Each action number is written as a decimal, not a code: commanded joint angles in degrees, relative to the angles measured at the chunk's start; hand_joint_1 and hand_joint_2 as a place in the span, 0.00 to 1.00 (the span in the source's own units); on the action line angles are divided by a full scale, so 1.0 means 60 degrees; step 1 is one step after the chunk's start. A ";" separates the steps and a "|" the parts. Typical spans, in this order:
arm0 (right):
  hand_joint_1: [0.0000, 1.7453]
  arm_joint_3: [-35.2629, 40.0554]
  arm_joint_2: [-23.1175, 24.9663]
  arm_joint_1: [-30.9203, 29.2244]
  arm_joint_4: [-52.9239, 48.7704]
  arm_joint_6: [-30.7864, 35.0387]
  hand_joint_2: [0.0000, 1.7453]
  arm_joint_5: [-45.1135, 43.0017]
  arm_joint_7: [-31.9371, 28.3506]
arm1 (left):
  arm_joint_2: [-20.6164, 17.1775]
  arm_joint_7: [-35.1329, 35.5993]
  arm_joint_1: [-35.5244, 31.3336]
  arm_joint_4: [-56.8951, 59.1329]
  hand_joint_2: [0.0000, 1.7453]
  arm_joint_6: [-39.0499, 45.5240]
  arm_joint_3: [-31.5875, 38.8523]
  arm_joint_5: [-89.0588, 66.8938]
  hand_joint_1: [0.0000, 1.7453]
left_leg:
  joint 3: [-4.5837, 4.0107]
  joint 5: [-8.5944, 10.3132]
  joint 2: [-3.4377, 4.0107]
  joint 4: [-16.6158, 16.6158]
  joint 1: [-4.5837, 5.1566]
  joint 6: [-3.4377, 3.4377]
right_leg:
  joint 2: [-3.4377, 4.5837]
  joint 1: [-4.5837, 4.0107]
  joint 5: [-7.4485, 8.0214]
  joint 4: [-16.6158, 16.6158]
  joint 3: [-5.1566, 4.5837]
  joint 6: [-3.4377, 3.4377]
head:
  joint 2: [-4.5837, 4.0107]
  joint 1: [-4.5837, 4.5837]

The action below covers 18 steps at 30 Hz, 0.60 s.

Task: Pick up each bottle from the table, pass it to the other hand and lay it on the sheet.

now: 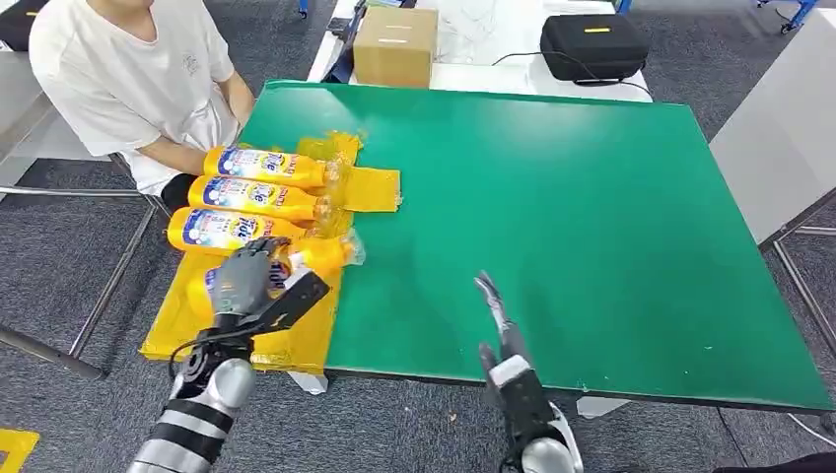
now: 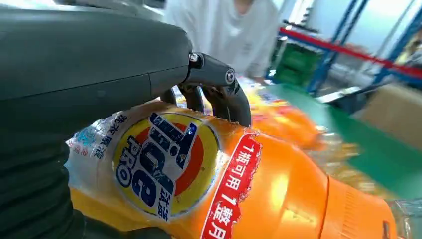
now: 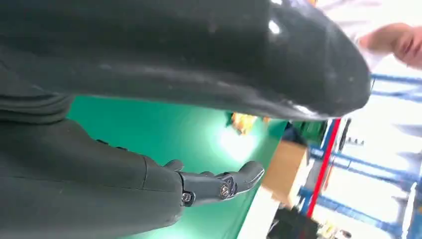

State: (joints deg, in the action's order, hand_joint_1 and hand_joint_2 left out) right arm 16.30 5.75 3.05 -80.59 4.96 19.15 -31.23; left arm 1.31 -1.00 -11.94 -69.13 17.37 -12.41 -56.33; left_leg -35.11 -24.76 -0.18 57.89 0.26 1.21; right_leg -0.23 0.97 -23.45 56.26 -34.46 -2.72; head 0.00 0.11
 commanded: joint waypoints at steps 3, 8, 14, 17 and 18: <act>0.00 -0.1079 0.0249 0.0122 -0.0083 -0.0231 0.00 -0.0211 -0.0052 | -0.1347 0.0730 -0.0221 0.0270 1.00 -0.1771 0.0148 -0.0985 1.00 | 0.0025 -0.0005 0.0003 0.0000 -0.0013 -0.0014 | 0.0003 -0.0013 -0.0005 -0.0002 0.0026 0.0019 | 0.0000 0.0000; 0.00 -0.0953 0.0335 -0.0259 0.0334 -0.0237 0.00 -0.0376 -0.0225 | -0.1492 0.0002 -0.0332 0.0416 1.00 -0.2800 0.0303 0.0396 0.85 | 0.0040 -0.0005 0.0020 -0.0002 -0.0016 -0.0012 | 0.0018 -0.0016 -0.0006 -0.0001 0.0038 0.0022 | 0.0000 0.0004; 0.00 -0.0864 0.0340 -0.0369 0.0407 -0.0228 0.00 -0.0428 -0.0300 | -0.1519 -0.0045 -0.0550 0.0792 1.00 -0.2897 0.0235 0.0658 0.39 | 0.0039 0.0000 0.0005 -0.0005 -0.0012 -0.0008 | 0.0004 -0.0011 -0.0005 -0.0005 0.0042 0.0017 | 0.0000 0.0000; 0.00 -0.0823 0.0324 -0.0390 0.0442 -0.0220 0.00 -0.0479 -0.0327 | -0.1412 -0.0090 -0.0744 0.1200 1.00 -0.2947 0.0212 0.0903 0.00 | 0.0034 0.0002 0.0007 -0.0006 -0.0012 -0.0007 | 0.0006 -0.0011 -0.0002 -0.0006 0.0037 0.0016 | 0.0000 0.0000; 0.00 -0.0823 0.0324 -0.0390 0.0442 -0.0220 0.00 -0.0479 -0.0327 | -0.1412 -0.0090 -0.0744 0.1200 1.00 -0.2947 0.0212 0.0903 0.00 | 0.0029 0.0006 -0.0001 -0.0006 -0.0009 -0.0005 | -0.0002 -0.0008 -0.0002 -0.0004 0.0033 0.0014 | 0.0000 0.0000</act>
State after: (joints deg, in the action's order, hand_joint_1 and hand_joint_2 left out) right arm 11.82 7.28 3.16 -81.90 3.69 16.74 -32.89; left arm -6.47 -1.25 -12.33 -68.81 0.55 -10.64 -52.48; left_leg -35.10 -24.70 -0.18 57.89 0.26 1.24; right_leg -0.24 0.97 -23.44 56.28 -34.44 -2.72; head 0.00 0.11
